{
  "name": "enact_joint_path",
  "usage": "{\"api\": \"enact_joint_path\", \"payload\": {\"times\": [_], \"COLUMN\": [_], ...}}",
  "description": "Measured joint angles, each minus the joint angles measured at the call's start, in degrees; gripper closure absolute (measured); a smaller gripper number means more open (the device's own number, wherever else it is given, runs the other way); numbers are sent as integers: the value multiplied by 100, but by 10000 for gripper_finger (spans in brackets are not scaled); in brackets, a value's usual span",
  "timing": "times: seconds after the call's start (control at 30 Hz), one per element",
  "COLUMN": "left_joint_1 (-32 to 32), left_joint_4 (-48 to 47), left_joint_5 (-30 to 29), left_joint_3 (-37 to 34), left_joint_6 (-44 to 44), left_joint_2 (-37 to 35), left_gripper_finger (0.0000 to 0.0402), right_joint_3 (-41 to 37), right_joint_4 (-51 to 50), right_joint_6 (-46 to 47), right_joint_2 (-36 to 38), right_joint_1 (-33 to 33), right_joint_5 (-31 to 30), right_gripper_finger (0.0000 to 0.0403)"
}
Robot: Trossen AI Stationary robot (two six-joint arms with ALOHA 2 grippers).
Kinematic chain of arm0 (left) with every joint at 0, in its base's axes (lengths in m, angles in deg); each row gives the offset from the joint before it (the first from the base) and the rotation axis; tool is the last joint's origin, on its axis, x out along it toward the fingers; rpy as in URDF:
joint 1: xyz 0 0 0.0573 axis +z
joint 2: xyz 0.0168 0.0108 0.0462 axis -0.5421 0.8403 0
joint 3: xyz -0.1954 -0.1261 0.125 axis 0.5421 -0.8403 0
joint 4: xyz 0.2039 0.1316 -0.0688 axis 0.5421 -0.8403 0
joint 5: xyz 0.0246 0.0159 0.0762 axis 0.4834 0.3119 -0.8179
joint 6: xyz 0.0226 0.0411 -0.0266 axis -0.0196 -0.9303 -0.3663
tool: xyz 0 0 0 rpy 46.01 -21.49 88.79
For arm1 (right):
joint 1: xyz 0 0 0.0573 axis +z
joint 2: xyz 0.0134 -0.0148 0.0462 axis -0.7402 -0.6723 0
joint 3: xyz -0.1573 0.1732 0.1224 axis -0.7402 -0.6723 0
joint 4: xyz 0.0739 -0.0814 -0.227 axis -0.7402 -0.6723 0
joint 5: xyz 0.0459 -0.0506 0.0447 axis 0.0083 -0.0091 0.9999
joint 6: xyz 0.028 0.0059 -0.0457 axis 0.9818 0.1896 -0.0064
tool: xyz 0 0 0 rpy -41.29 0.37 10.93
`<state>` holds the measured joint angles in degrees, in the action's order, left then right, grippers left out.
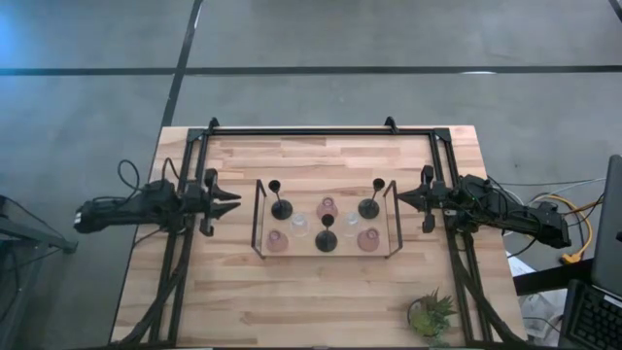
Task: Pick & Place candle stick holders
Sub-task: Return to Home Position
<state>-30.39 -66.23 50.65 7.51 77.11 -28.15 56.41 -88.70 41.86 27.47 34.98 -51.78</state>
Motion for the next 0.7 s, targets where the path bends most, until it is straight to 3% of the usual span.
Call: {"api": "enact_joint_path", "payload": {"times": [0.7], "left_joint_1": [-70], "left_joint_4": [503], "left_joint_5": [533], "left_joint_3": [-563], "left_joint_6": [-322], "left_joint_2": [0], "left_gripper_finger": [314], "right_joint_3": [0], "right_joint_4": [0], "right_joint_6": [0], "right_joint_2": [0], "right_joint_1": [0], "right_joint_5": [0], "right_gripper_finger": [394]}}
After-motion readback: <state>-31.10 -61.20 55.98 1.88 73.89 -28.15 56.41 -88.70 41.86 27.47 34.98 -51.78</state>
